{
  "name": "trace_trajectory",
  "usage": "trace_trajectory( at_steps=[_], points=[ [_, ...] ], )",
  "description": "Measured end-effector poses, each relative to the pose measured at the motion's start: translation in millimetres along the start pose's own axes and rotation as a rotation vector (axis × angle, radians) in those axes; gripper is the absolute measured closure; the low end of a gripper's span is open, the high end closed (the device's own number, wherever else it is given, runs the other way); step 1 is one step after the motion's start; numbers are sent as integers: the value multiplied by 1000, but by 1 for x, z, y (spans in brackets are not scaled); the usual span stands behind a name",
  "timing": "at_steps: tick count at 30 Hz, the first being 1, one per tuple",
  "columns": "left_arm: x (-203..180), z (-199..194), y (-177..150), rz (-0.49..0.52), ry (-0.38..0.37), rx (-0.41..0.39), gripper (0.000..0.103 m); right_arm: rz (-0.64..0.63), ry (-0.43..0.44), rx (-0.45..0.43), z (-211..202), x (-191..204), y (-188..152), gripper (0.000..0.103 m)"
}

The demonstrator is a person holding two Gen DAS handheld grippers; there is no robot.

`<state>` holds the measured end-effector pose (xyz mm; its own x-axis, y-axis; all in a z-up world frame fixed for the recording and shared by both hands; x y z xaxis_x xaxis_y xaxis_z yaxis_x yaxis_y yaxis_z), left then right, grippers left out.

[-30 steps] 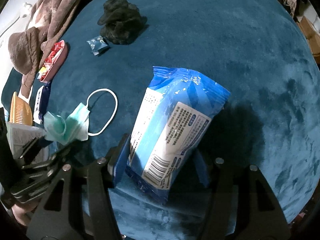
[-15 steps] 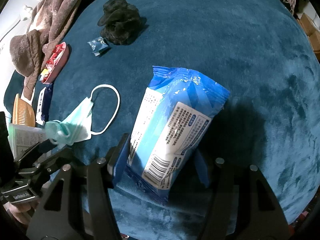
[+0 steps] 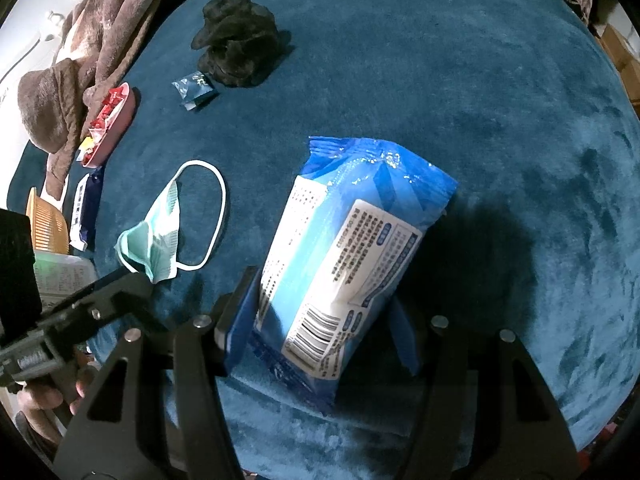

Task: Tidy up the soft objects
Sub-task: 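Grasp the white face mask with the left gripper alongside the blue mask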

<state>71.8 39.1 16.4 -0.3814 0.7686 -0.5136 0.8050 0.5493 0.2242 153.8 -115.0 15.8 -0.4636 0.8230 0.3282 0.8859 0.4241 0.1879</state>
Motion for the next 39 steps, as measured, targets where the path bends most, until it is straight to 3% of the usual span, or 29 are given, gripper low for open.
trace_trajectory(
  at_steps=[11, 17, 19, 23, 25, 30, 34, 39],
  points=[
    [0, 22, 15, 21, 64, -6, 19, 0, 0, 1, 2, 0, 0, 41],
    [-9, -1, 9, 46, 103, -28, 18, 4, 1, 0, 2, 1, 0, 41],
    [-12, -13, 7, 77, 148, -53, 18, 3, 3, -2, 1, 1, 0, 41],
    [-14, -25, 4, 216, 346, -68, 18, 6, 11, -5, 0, 0, 0, 41],
    [-16, -22, 4, 302, 446, -56, 18, 8, 15, -6, 0, -1, 0, 41],
    [-7, -5, -8, 496, 581, 22, 18, 10, 19, -5, 0, -2, 0, 41],
    [5, 3, -4, 433, 551, 18, 18, 8, 18, -3, 0, -2, 0, 41],
    [19, -11, 19, 254, 457, -85, 18, 8, 11, 1, 2, -2, 2, 41]
  ],
)
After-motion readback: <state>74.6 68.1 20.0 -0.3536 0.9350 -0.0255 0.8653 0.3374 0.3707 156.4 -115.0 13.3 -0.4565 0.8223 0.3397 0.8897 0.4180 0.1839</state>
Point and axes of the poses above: each gripper's, at about its wrist camera, not at the fingertips, and z roughly the way its jaws point, x to its left, y to its top, the point moved 4 cm from there along z, roughly the way its jaws point, and after that the axes turned 2 degrees about y, right-handed, at the moved point
